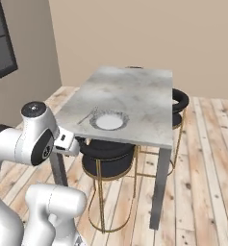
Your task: Take the fork and place it on the left side of the plate. Then take the spoon and place it on the right side of the plate. Make sure they're directly next to the plate.
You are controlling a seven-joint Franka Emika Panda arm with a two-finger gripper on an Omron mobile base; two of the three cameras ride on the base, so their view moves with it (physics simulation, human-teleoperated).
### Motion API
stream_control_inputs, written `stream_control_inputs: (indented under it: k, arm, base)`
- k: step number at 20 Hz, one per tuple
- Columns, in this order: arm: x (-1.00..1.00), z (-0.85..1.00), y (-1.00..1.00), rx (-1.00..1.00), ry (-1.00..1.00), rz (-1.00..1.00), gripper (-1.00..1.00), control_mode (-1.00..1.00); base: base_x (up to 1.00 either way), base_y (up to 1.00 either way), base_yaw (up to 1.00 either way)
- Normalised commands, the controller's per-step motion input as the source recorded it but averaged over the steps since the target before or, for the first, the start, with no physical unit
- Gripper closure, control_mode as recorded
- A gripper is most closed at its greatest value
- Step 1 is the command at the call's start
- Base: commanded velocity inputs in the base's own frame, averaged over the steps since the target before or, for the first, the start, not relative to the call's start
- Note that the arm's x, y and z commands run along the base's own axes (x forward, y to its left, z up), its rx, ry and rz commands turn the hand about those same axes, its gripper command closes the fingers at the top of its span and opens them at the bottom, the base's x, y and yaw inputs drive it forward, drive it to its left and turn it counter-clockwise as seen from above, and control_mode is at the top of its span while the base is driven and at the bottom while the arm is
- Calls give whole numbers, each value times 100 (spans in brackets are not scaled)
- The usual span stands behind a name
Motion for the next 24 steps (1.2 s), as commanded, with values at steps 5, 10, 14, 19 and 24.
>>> stream_control_inputs:
  k: [5,10,14,19,24]
  arm:
    - [0,0,0,0,0,0,-100,100]
    - [0,0,0,0,0,0,-100,100]
    - [0,0,0,0,0,0,-100,100]
    - [0,0,0,0,0,0,-100,100]
    - [0,0,0,0,0,0,-100,100]
  base:
    - [-48,6,71]
    - [-18,0,99]
    - [-4,0,100]
    - [0,0,100]
    - [0,0,100]
